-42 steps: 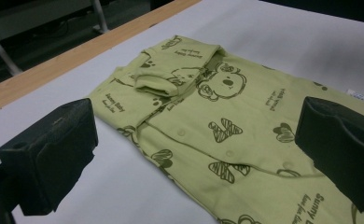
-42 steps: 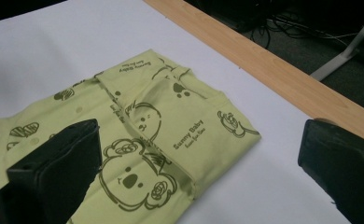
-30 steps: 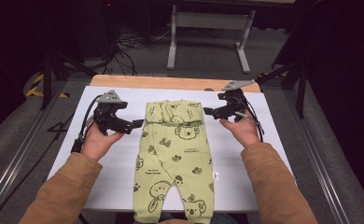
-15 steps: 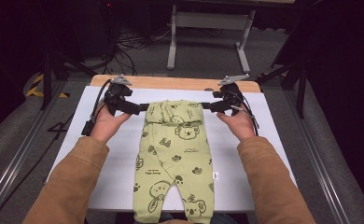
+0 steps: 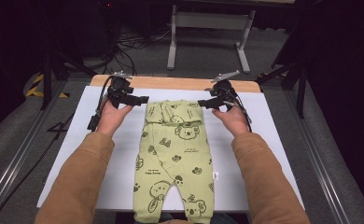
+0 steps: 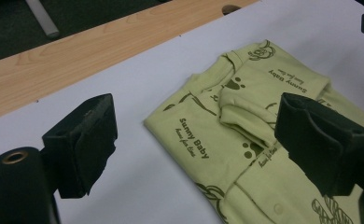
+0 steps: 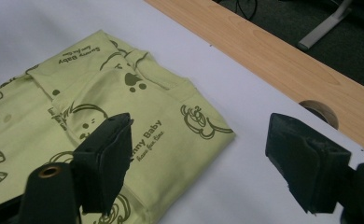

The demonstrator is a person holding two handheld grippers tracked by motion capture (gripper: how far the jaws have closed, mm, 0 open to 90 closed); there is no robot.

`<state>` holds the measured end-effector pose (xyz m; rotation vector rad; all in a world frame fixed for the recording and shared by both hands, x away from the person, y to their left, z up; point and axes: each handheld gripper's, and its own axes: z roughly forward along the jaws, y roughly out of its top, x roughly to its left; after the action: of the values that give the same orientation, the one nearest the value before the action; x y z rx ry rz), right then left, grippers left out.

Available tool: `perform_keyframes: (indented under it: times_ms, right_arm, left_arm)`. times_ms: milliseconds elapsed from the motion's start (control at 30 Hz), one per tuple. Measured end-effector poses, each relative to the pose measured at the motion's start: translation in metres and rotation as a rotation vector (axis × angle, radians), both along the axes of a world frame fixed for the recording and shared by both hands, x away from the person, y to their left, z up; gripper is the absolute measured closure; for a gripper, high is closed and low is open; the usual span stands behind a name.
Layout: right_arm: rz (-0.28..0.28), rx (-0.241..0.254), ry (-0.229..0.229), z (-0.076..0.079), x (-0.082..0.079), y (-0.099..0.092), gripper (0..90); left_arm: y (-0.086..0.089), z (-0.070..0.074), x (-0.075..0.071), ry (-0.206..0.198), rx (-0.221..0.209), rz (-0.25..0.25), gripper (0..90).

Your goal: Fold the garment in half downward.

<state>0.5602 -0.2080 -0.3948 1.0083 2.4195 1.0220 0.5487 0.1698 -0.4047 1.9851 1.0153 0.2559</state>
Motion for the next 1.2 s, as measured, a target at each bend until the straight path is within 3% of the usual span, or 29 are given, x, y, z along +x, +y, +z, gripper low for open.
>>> perform_keyframes:
  times_ms: [67, 167, 233, 400, 567, 833, 1000, 1200]
  right_arm:
    - [-0.006, 0.011, 0.005, -0.001, 0.002, 0.002, 26.0]
    - [-0.018, 0.011, 0.008, -0.004, 0.005, 0.005, 27.8]
    - [-0.029, -0.009, 0.004, -0.006, 0.007, 0.007, 28.6]
    - [-0.059, -0.021, 0.023, -0.013, 0.012, 0.007, 28.8]
    - [-0.081, -0.026, 0.038, -0.021, 0.017, 0.007, 29.3]
    - [-0.078, -0.024, 0.043, -0.032, 0.027, 0.003, 36.6]
    - [-0.100, -0.013, 0.078, -0.045, 0.037, 0.001, 38.4]
    - [-0.119, -0.009, 0.095, -0.055, 0.042, 0.005, 45.3]
  left_arm:
    - [0.001, -0.004, 0.005, 0.018, -0.022, 0.002, 15.1]
    - [0.000, -0.008, 0.009, 0.038, 0.002, 0.015, 16.7]
    - [-0.001, -0.010, 0.011, 0.041, 0.011, 0.029, 18.2]
    - [-0.005, -0.015, 0.013, 0.041, -0.013, 0.063, 21.6]
    - [-0.014, -0.021, 0.015, 0.036, 0.031, 0.067, 23.1]
    - [-0.018, -0.037, 0.026, 0.072, 0.035, 0.067, 25.2]
    - [-0.023, -0.052, 0.031, 0.098, 0.093, 0.089, 30.8]
    - [-0.028, -0.062, 0.036, 0.126, 0.140, 0.155, 38.8]
